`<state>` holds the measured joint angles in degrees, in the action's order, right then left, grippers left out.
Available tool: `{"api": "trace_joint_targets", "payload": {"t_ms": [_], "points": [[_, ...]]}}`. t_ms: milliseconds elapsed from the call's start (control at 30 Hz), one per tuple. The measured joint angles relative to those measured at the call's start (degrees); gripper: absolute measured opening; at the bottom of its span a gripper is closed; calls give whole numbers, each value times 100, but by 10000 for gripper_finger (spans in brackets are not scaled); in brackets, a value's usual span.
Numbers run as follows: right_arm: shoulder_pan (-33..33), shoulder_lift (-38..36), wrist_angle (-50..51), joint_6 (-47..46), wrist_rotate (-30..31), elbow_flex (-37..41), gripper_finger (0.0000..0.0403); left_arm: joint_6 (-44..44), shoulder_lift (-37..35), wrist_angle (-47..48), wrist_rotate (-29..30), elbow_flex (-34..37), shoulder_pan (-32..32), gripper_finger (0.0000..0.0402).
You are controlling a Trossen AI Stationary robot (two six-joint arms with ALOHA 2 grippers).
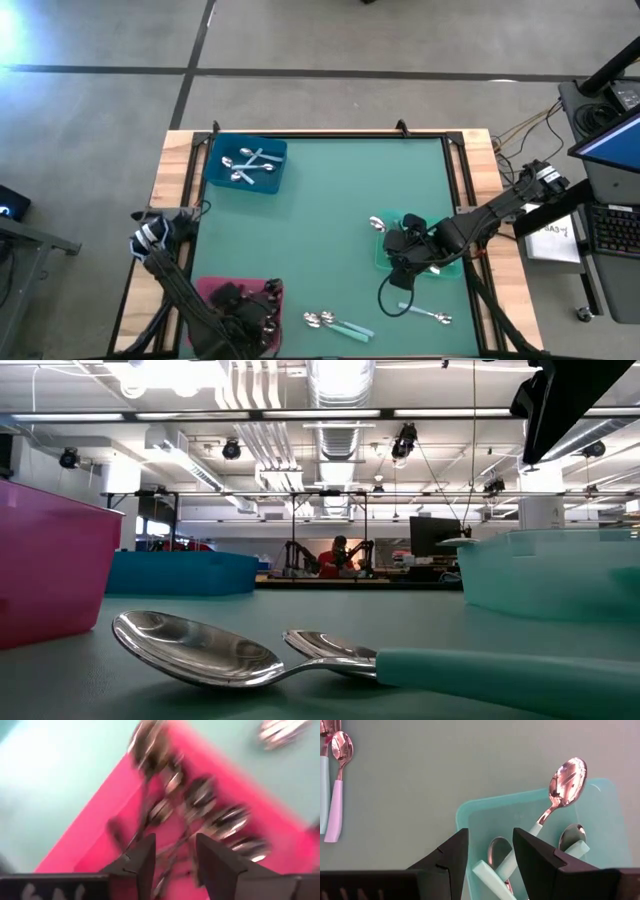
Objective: Sort silverware by color (type)
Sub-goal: Put the green spoon into the green bin
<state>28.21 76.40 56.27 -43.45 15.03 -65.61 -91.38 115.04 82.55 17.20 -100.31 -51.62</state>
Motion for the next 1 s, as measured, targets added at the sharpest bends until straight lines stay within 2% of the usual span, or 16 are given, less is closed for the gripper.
{"api": "trace_joint_targets", "payload": {"t_ms": [167,367,533,700,1000], "points": [[0,0,-8,-1,0,0,146,1709,-2,-1152,919,-231,427,145],[0,0,-26,1,0,1,146,3996,181,-3410,670,-138,1045,148],[1,0,-49,0,0,1,146,5551,458,-4463,628,-129,1291,136],[0,0,-169,1,2,1,146,6022,774,-4910,349,-127,1403,124],[1,0,-232,1,0,1,146,6093,1275,-5448,233,-125,1400,118]]}}
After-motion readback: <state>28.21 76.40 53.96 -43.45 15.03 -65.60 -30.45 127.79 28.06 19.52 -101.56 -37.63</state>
